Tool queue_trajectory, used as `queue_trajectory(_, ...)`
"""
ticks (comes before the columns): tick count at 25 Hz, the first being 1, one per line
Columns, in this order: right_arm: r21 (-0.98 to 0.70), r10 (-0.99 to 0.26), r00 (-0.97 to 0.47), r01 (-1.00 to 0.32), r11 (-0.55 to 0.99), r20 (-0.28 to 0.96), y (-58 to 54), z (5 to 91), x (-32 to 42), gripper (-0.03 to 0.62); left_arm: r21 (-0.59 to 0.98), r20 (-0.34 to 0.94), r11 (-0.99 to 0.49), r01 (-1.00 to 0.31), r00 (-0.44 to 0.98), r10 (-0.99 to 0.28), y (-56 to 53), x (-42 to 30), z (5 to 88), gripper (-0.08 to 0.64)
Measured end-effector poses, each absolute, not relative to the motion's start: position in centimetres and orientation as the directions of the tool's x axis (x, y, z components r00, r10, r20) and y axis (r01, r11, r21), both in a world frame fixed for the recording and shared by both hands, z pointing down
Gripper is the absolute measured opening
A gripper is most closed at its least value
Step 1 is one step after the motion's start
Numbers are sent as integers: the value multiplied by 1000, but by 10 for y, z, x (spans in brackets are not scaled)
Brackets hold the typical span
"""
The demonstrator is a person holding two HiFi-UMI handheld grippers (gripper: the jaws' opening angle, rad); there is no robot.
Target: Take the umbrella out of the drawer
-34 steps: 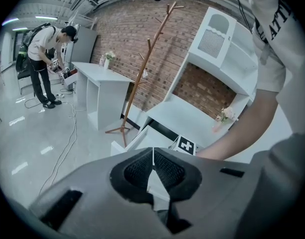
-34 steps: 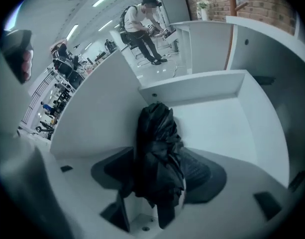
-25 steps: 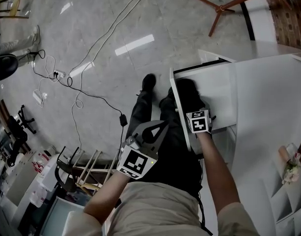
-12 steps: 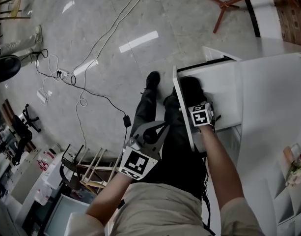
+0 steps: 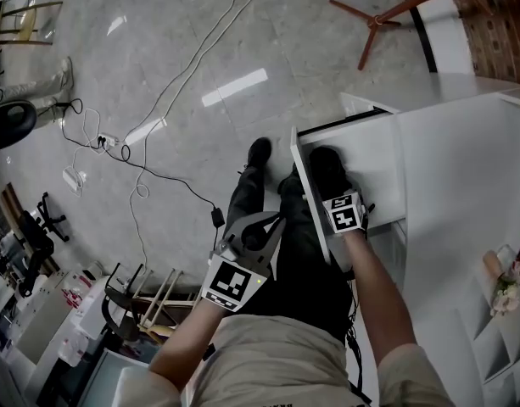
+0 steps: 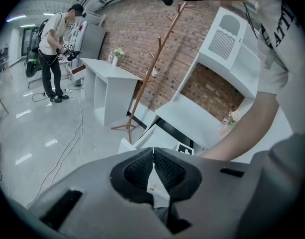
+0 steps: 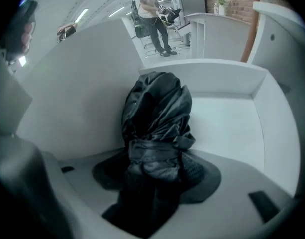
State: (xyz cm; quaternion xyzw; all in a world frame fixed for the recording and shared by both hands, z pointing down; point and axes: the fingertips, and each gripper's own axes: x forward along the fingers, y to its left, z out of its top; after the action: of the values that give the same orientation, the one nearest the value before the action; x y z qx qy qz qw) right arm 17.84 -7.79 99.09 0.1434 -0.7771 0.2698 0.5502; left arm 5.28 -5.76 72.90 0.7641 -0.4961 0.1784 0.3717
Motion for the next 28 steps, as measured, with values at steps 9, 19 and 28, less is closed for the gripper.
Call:
queue_trajectory(9, -258, 20, -388, -574, 777, 921, -95, 946, 188, 275, 379, 599, -306, -873, 484, -638, -67, 47, 702, 29)
queue_trajectory(19, -238, -97, -427, -661, 711, 899, -108, 881, 185, 275, 334, 556, -377, -864, 504, -661, -65, 25, 662, 29)
queue_trajectory(28, -174, -252, -423, -743, 647, 871, -133, 814, 187, 275, 296, 508, -455, -840, 541, -670, -64, 5, 631, 29)
